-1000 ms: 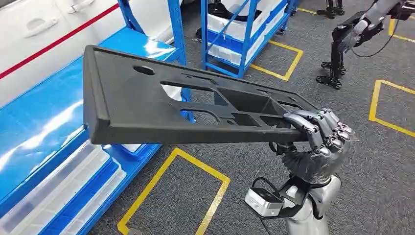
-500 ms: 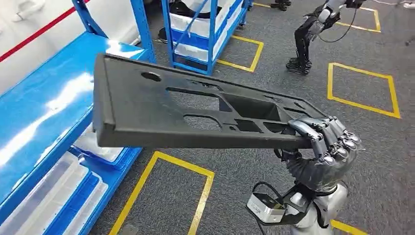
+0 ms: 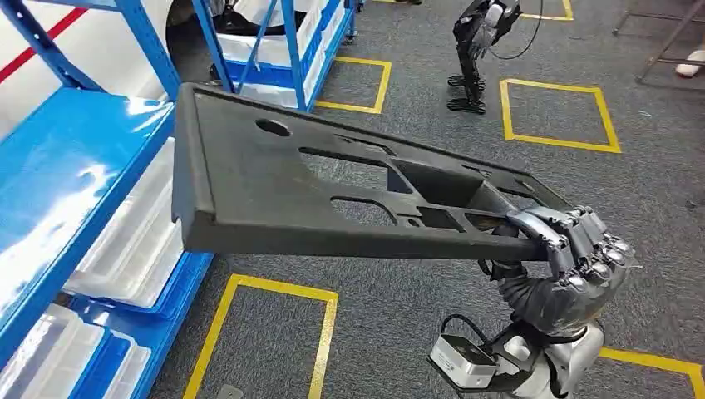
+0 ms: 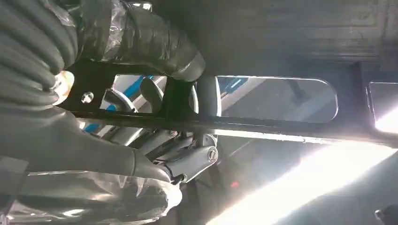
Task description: Take the parts from the cabinet and place them on the table.
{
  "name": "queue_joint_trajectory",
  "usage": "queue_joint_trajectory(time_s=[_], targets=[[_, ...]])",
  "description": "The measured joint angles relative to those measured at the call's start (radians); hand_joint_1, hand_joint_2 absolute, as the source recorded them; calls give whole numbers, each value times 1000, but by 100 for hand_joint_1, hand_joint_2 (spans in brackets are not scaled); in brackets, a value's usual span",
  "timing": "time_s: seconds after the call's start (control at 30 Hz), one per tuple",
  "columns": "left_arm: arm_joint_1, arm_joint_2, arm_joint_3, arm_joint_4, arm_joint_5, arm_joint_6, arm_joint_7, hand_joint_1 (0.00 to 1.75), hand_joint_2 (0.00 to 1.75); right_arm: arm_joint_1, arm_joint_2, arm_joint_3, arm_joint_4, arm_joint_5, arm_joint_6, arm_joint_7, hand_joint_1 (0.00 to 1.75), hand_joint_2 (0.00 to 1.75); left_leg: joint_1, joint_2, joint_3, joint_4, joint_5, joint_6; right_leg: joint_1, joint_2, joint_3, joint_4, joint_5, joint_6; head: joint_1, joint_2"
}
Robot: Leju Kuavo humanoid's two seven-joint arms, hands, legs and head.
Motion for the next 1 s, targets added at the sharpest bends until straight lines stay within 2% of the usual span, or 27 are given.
queue_joint_trajectory(time_s=[0.03,0.07,0.1,0.13,0.17,0.23,0.27,0.3,0.33,0.37,0.4,0.43,0.47,0.5,0.53,0.57,0.6,0.63,0.73,0.77,0.8,0.83,0.87,0.9,0.93,0.97,1.0], targets=[[-1,0,0,0,-3,-1,0,0,175,0,0,-1,0,-2,0,0,175,175,1,-9,31,-75,47,3,0,14,0,2,0,0,0,0],[-1,0,0,0,-6,-2,0,0,175,0,0,-2,-1,-8,0,0,175,175,2,-33,64,-154,90,8,-1,27,0,5,-1,2,0,0],[1,1,0,0,-7,-2,0,0,175,1,0,-3,-3,-14,0,0,175,175,4,-88,80,-194,90,14,-1,37,-3,7,-2,5,1,0],[4,1,0,0,-7,2,-1,0,175,-2,0,-3,-5,-17,0,0,175,175,8,-97,90,-221,86,13,2,51,-10,16,-2,11,1,0],[3,1,0,0,-7,4,0,0,175,0,0,-4,-5,-18,0,0,175,175,2,-87,89,-216,84,14,-4,59,-16,13,3,20,0,0],[2,2,0,0,-4,7,0,0,175,1,-1,-9,-5,-12,0,0,175,175,-1,-68,91,-222,89,25,-7,84,-20,5,12,34,0,0],[0,0,0,0,-1,6,-1,0,175,-2,-2,-11,-5,-12,0,0,175,175,14,-51,94,-236,99,36,-6,85,-23,9,8,37,0,0],[-3,4,0,0,3,6,-2,0,175,-5,-2,-14,-6,-13,0,0,175,175,10,-42,97,-242,103,41,1,27,-31,29,-10,42,5,0],[-2,4,0,0,5,5,-2,0,175,-13,-3,-16,-5,-13,0,0,175,175,9,-27,97,-245,104,49,0,-15,-56,83,-47,46,11,0],[0,4,0,0,7,5,-2,0,175,-18,-3,-16,-5,-14,0,0,175,175,5,-13,96,-244,104,49,-2,-38,-93,163,-88,50,11,0],[3,5,0,0,7,5,-2,0,175,-17,-4,-17,-5,-14,0,0,175,175,4,1,96,-244,103,50,-4,-49,-124,230,-115,53,11,0],[4,5,1,0,7,5,-2,0,175,-17,-5,-19,-5,-14,0,0,175,175,3,16,96,-243,102,49,-7,-55,-146,277,-125,55,11,0],[6,5,0,0,7,5,-1,0,175,-17,-6,-21,-4,-14,0,0,175,175,2,29,96,-242,100,49,-8,-59,-146,278,-113,56,11,0],[5,5,0,0,7,5,-1,0,175,-17,-7,-23,-4,-14,0,0,175,175,1,41,97,-240,97,48,-9,-62,-126,239,-82,55,11,0],[4,5,0,0,7,5,-1,0,175,-18,-7,-24,-4,-14,0,0,175,175,1,52,99,-239,94,46,-8,-68,-84,164,-39,52,11,0],[4,5,0,0,7,5,-1,0,175,-19,-7,-24,-4,-14,0,0,175,175,1,62,104,-238,90,44,-4,-93,-33,70,2,45,11,0],[4,5,0,0,7,5,-1,0,175,-21,-7,-24,-4,-14,0,0,175,175,-1,72,107,-239,87,40,7,-152,-1,7,-4,37,11,0],[4,4,1,0,7,5,-2,0,175,-24,-7,-24,-4,-14,0,0,175,175,-9,80,106,-234,83,33,18,-153,1,-4,-2,31,11,0],[3,5,1,0,8,5,-1,0,175,-25,-7,-26,-5,-18,0,0,175,175,-9,113,116,-242,81,21,19,-115,-6,-1,-1,22,11,0],[1,4,0,0,8,7,-1,0,175,-25,-8,-26,-5,-18,0,0,175,175,-13,124,119,-240,74,13,8,-101,2,-13,5,13,10,0],[0,5,1,0,10,9,0,0,175,-26,-8,-27,-6,-18,0,0,175,175,-4,74,115,-221,57,7,5,-91,5,-19,8,9,11,0],[0,5,1,0,11,10,1,0,175,-33,-8,-27,-5,-18,0,0,175,175,-3,32,94,-174,26,6,2,-83,4,-19,10,2,10,0],[1,5,1,0,12,10,4,0,175,-38,-8,-27,-4,-16,0,0,175,175,-2,11,57,-97,-15,4,1,-71,2,-19,11,-2,10,0],[4,5,1,0,13,8,7,0,175,-38,-8,-27,-4,-15,0,0,175,175,-1,2,20,-19,-48,2,1,-58,2,-18,11,-2,10,0],[8,5,1,0,14,8,8,0,175,-39,-9,-27,-3,-15,0,0,175,175,0,0,-13,45,-66,0,1,-44,1,-16,11,-2,10,0],[11,5,1,0,14,6,8,0,175,-39,-9,-27,-1,-16,0,0,175,175,1,0,-26,64,-58,-1,1,-29,0,-13,11,-2,10,0],[12,6,1,0,15,6,8,0,175,-39,-9,-28,0,-16,0,0,175,175,2,-1,-16,35,-26,-2,0,-15,0,-10,11,-2,10,0]])
